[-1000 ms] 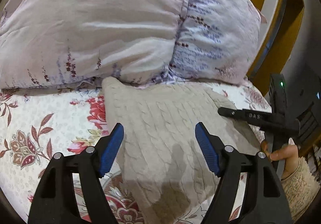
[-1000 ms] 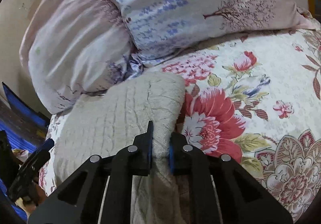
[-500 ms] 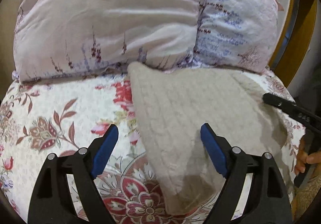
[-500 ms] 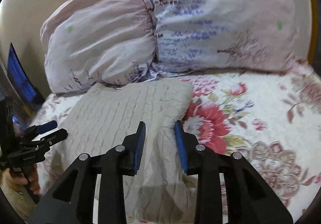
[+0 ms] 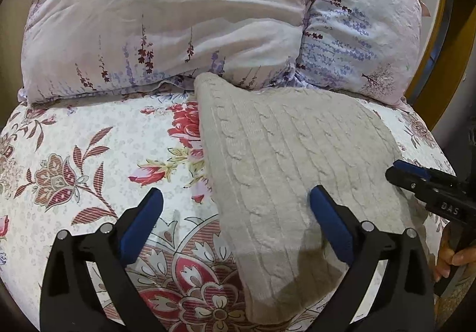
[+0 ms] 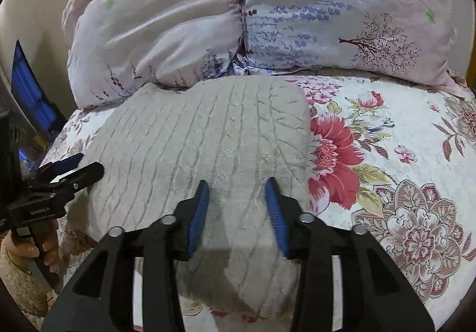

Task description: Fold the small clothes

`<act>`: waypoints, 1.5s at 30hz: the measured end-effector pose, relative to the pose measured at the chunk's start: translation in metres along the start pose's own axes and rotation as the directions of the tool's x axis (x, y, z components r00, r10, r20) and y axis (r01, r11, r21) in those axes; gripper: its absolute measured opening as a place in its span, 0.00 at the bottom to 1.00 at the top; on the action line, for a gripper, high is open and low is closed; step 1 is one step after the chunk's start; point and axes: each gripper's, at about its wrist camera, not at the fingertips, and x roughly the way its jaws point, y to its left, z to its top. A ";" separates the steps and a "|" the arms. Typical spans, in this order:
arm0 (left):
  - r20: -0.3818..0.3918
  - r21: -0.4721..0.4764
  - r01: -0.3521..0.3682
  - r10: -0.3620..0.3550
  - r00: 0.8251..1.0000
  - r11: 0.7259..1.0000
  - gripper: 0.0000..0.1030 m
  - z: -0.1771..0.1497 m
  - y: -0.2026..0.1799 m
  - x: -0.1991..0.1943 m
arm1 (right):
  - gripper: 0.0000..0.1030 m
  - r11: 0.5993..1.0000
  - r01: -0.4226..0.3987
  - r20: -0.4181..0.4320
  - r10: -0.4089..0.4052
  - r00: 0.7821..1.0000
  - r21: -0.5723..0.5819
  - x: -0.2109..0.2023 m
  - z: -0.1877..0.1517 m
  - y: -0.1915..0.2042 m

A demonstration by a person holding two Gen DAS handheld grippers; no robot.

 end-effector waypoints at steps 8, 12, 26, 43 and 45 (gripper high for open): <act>0.037 -0.003 -0.029 0.029 0.999 1.000 0.98 -0.006 0.002 -0.018 | 0.89 0.998 0.067 0.080 -0.067 0.995 0.001 -0.026 -0.011 0.003; 0.061 0.022 -0.083 0.082 0.995 0.996 0.98 -0.011 0.000 -0.029 | 0.93 0.993 0.108 0.083 -0.112 0.990 0.051 -0.033 -0.017 -0.010; 0.043 0.002 -0.062 0.062 0.997 0.998 0.98 -0.048 -0.002 -0.059 | 0.99 0.955 0.282 0.095 -0.290 0.952 0.089 -0.054 -0.049 -0.002; -0.136 0.063 -0.143 0.150 0.979 0.988 0.98 -0.074 -0.026 -0.024 | 0.99 0.965 0.261 -0.100 -0.264 0.959 -0.035 -0.012 -0.070 0.022; -0.135 0.066 -0.142 0.150 0.980 0.988 0.98 -0.074 -0.026 -0.024 | 0.99 0.964 0.263 -0.100 -0.265 0.959 -0.035 -0.013 -0.071 0.024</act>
